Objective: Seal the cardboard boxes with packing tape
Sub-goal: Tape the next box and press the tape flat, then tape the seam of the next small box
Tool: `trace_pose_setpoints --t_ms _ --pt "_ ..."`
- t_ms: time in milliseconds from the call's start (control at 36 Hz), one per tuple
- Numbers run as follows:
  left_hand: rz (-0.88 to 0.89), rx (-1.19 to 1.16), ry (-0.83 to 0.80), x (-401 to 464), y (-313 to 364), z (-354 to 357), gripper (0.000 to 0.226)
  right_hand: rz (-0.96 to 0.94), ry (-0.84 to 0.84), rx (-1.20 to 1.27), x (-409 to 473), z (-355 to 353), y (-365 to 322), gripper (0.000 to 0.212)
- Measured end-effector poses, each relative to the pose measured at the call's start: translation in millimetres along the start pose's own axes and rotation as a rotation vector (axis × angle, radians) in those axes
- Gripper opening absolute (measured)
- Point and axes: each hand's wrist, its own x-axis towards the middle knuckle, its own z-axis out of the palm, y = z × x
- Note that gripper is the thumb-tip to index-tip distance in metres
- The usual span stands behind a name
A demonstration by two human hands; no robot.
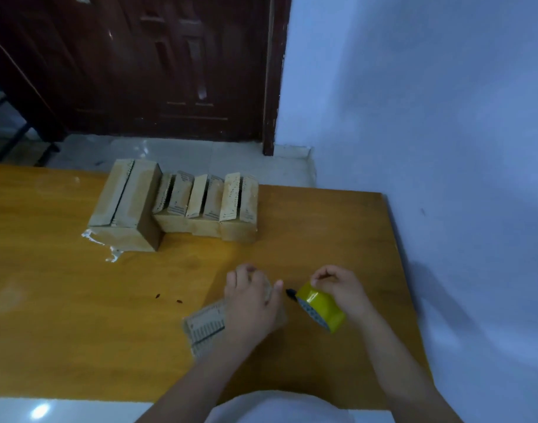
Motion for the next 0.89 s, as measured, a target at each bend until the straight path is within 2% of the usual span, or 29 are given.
trace_pose_setpoints --t_ms 56,111,167,222,278,333,417,472,528,611,667,750,806,889 --pt "0.091 -0.149 -0.042 8 5 -10 0.08 -0.061 0.011 -0.036 -5 3 -15 0.024" --pt "0.136 -0.229 -0.193 15 15 -18 0.08 -0.108 0.016 -0.08 -9 7 -28 0.026" --pt "0.173 -0.325 -0.251 20 21 -23 0.052 -0.125 0.032 -0.105 -12 12 -39 0.026" --pt "0.197 -0.428 -0.215 24 21 -25 0.026 -0.134 0.062 -0.109 -16 16 -48 0.024" --pt "0.186 -0.495 -0.205 29 17 -31 0.022 -0.177 0.096 -0.122 -22 18 -56 0.023" --pt "0.144 -0.557 -0.229 34 12 -37 0.023 -0.205 0.096 -0.081 -29 20 -62 0.018" --pt "0.035 -0.626 -0.192 42 4 -42 0.027 -0.168 0.113 0.025 -40 24 -66 0.048" --pt "-0.07 -0.701 -0.169 48 -2 -45 0.027 -0.133 0.137 -0.015 -48 25 -66 0.038" --pt "-0.211 -0.838 -0.22 53 -3 -53 0.025 -0.089 0.103 0.103 -57 26 -64 0.043" --pt "-0.383 -1.039 -0.391 57 -1 -63 0.018 -0.247 0.012 0.244 -68 27 -60 0.039" --pt "-0.416 -1.073 -0.486 58 -3 -65 0.018 -0.284 -0.002 0.303 -70 30 -57 0.03" --pt "-0.337 -0.977 -0.484 66 -4 -64 0.021 -0.279 0.037 0.307 -75 34 -60 0.021" --pt "-0.288 -0.895 -0.407 78 -5 -62 0.027 -0.214 0.111 0.147 -76 36 -62 0.03" --pt "-0.278 -0.857 -0.304 94 -12 -58 0.029 0.078 0.227 -0.523 -76 36 -57 0.051"
